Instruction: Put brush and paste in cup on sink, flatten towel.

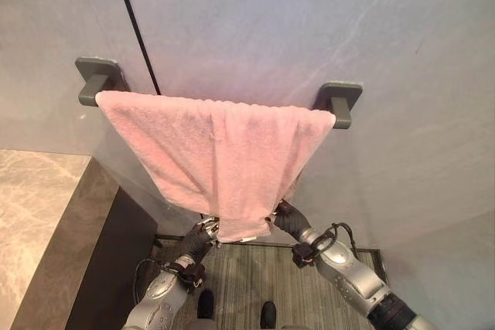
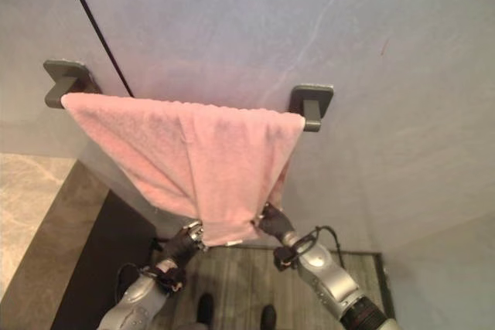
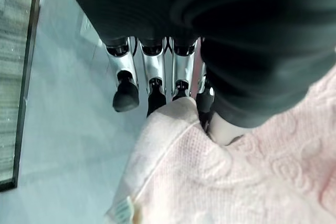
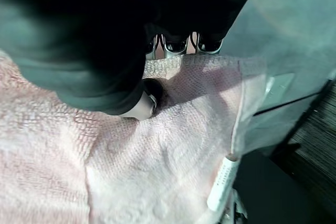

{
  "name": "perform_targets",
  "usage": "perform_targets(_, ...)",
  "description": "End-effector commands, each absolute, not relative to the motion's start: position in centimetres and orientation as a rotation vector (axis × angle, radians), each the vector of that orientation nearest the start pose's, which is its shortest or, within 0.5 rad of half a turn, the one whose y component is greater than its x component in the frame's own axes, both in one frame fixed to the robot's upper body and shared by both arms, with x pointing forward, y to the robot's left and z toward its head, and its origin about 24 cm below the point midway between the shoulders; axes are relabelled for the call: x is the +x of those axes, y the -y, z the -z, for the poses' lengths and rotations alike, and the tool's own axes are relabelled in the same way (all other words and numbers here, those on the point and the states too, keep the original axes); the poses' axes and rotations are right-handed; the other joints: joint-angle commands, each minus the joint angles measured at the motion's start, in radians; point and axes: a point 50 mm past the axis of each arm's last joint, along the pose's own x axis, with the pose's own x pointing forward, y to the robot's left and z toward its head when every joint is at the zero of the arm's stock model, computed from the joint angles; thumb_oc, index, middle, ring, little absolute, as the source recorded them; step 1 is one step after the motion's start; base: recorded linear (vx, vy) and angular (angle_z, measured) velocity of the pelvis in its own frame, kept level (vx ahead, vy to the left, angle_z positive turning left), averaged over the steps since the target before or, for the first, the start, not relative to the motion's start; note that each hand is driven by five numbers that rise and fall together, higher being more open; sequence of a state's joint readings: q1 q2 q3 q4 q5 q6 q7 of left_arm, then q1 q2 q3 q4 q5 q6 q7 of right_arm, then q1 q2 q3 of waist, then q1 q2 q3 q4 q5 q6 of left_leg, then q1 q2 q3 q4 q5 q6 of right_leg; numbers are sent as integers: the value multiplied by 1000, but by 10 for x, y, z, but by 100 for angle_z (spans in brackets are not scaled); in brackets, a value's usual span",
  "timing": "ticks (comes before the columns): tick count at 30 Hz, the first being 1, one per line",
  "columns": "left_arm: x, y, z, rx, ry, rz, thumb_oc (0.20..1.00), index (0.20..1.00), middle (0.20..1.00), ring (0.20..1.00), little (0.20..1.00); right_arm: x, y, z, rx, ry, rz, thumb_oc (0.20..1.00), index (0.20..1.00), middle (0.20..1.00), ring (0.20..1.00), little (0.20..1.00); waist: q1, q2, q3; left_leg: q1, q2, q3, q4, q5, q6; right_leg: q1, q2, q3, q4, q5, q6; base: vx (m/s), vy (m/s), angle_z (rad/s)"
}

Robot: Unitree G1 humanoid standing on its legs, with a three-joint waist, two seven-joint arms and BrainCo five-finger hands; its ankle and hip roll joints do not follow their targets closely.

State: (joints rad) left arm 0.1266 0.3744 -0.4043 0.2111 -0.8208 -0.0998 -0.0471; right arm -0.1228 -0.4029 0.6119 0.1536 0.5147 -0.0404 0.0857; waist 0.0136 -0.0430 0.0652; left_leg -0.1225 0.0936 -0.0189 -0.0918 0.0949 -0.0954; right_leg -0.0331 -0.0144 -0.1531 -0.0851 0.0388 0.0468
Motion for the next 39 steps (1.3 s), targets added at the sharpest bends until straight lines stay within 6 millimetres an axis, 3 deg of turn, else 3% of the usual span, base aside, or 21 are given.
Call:
perform_targets(1, 201, -163, 38, -387, -367, 165, 200, 200, 200, 200, 200, 244, 92, -13, 30, -171, -590, 200, 200, 200, 200, 200, 14, -21, -15, -29, 98, 9, 5, 36, -68, 3, -112, 23, 7, 7, 113, 9, 31, 0)
perform_targets(11, 200, -160, 50, -331, -416, 170, 200, 200, 200, 200, 200, 245, 97, -4, 17, -204, -545, 200, 200, 200, 200, 200, 9, -20, -24, -25, 84, 8, 5, 29, -61, 9, -126, 17, 11, 6, 116, 1, 3, 0)
perform_targets(20, 205, -154, 49, -302, -407, 190, 200, 200, 200, 200, 200, 249, 105, -18, 6, -135, -512, 200, 200, 200, 200, 200, -7, -21, -33, -19, 82, 18, 5, 24, -58, 7, -131, 26, 16, 7, 119, 0, 0, 0)
perform_targets(30, 206, -153, 51, -291, -418, 197, 200, 200, 200, 200, 200, 250, 114, -19, 34, -124, -461, 200, 200, 200, 200, 200, -20, -18, -40, -16, 88, 25, 5, 27, -62, 6, -130, 36, 15, 9, 120, 0, 0, 0)
perform_targets(31, 207, -154, 52, -289, -419, 196, 313, 313, 313, 313, 313, 250, 113, -19, 31, -123, -465, 200, 200, 200, 200, 200, -20, -17, -40, -17, 89, 26, 5, 28, -62, 6, -130, 37, 14, 10, 120, 0, 0, 0)
perform_targets(33, 205, -154, 55, -272, -435, 194, 774, 774, 774, 774, 774, 249, 112, -18, 27, -128, -472, 200, 200, 200, 200, 200, -20, -16, -41, -17, 89, 27, 5, 29, -62, 6, -129, 37, 11, 11, 120, 0, 0, 0)
perform_targets(34, 205, -155, 56, -260, -439, 194, 1000, 1000, 1000, 1000, 1000, 249, 113, -16, 25, -138, -468, 282, 282, 282, 282, 282, -21, -15, -41, -17, 89, 28, 5, 29, -61, 5, -129, 38, 10, 13, 120, 0, 0, 0)
perform_targets(35, 205, -156, 57, -243, -441, 191, 1000, 1000, 1000, 1000, 1000, 249, 114, -15, 18, -143, -465, 592, 592, 592, 592, 592, -21, -14, -42, -17, 88, 29, 5, 29, -61, 4, -129, 39, 9, 14, 120, 0, 0, 0)
perform_targets(36, 204, -156, 59, -226, -448, 188, 1000, 1000, 1000, 1000, 1000, 249, 115, -12, 0, -151, -458, 1000, 1000, 1000, 1000, 1000, -22, -13, -43, -16, 88, 30, 5, 29, -60, 4, -129, 41, 8, 14, 120, -13, 3, -4)
perform_targets(39, 200, -162, 70, -121, -495, 184, 1000, 1000, 1000, 1000, 1000, 249, 121, 1, -62, -199, -425, 1000, 1000, 1000, 1000, 1000, -25, -7, -44, -13, 90, 34, 5, 28, -60, 2, -130, 46, 7, 16, 120, -21, 8, -4)
